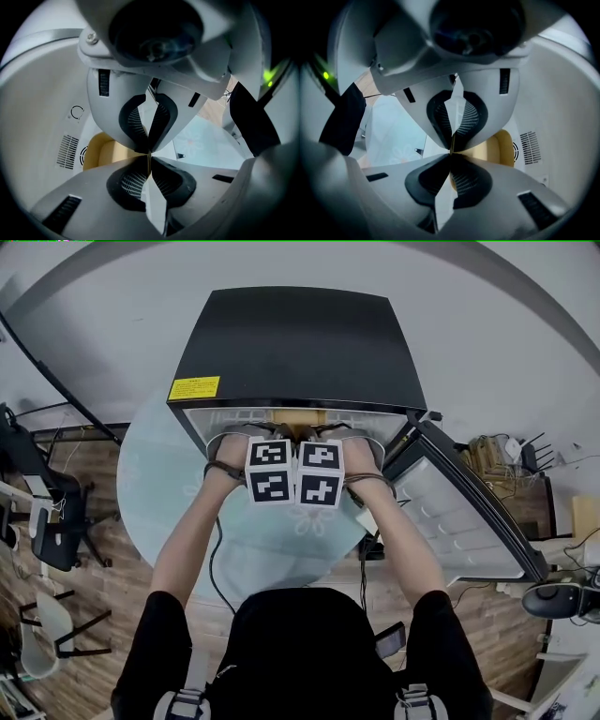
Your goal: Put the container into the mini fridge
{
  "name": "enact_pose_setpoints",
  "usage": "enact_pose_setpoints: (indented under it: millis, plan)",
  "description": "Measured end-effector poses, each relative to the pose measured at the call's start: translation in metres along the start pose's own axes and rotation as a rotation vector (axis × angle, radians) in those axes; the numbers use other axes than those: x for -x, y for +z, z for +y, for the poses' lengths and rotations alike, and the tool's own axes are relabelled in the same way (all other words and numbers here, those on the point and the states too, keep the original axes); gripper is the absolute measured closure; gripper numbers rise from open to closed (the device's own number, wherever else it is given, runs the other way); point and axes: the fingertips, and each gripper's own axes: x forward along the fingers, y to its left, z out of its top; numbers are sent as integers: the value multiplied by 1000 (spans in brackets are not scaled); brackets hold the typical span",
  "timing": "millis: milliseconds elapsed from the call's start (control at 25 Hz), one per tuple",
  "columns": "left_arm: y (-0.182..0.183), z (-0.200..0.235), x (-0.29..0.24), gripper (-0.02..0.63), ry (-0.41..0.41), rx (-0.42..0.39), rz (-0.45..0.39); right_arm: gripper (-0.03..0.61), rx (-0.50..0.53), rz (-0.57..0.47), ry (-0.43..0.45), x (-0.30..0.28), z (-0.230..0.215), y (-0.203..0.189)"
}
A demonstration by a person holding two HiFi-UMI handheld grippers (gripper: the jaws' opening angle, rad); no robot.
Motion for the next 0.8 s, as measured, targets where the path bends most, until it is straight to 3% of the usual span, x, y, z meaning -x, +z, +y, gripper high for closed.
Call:
enact_pose_setpoints:
  millis: [400,800]
  plan:
    - [-2,19,-15,574,32,-24,-5,557,-13,-10,-42,-10,-19,-5]
    - [-2,30,0,528,155,-24,16,518,-3,-43,-154,2,-29,2]
